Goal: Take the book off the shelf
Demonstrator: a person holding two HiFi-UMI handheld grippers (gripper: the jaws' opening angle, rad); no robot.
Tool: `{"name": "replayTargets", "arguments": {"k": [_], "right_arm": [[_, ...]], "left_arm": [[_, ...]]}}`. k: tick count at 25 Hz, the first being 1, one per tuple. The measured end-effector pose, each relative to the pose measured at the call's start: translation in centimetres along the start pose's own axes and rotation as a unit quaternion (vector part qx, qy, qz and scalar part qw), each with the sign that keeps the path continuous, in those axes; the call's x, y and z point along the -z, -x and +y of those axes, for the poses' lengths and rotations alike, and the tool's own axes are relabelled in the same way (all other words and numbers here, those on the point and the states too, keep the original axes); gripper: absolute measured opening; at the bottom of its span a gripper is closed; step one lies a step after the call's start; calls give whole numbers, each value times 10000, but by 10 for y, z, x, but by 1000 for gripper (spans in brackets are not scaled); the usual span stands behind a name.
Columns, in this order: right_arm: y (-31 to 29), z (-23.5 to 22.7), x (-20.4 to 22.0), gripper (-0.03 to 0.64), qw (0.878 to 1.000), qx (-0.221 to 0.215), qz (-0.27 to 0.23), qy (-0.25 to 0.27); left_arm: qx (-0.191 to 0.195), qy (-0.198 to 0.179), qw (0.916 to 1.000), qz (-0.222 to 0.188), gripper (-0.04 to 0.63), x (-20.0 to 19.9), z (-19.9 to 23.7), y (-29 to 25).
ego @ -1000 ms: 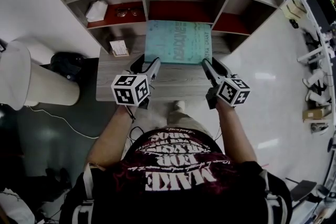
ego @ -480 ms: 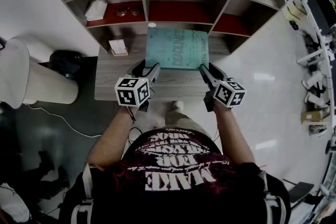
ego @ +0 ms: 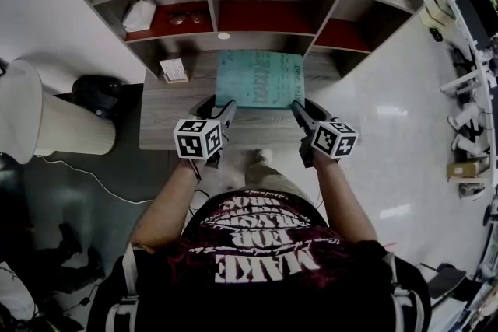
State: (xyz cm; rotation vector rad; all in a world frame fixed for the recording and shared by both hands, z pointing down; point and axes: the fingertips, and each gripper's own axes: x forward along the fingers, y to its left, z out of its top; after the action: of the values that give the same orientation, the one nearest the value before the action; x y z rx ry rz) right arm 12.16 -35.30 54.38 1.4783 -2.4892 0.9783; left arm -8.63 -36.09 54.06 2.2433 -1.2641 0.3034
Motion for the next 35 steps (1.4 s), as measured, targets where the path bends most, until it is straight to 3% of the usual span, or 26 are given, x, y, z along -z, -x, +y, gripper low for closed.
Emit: {"name": "replayTargets", "arguments": {"k": [25, 35], "right_arm": [[-43, -45, 99, 159, 9946, 210, 969, -295], [-66, -71, 157, 160, 9853, 428, 1630, -264]], "left_arm": [[-91, 168, 9974, 700, 227, 95, 45, -39], [-251, 371, 9896, 1371, 225, 155, 70, -62]]}}
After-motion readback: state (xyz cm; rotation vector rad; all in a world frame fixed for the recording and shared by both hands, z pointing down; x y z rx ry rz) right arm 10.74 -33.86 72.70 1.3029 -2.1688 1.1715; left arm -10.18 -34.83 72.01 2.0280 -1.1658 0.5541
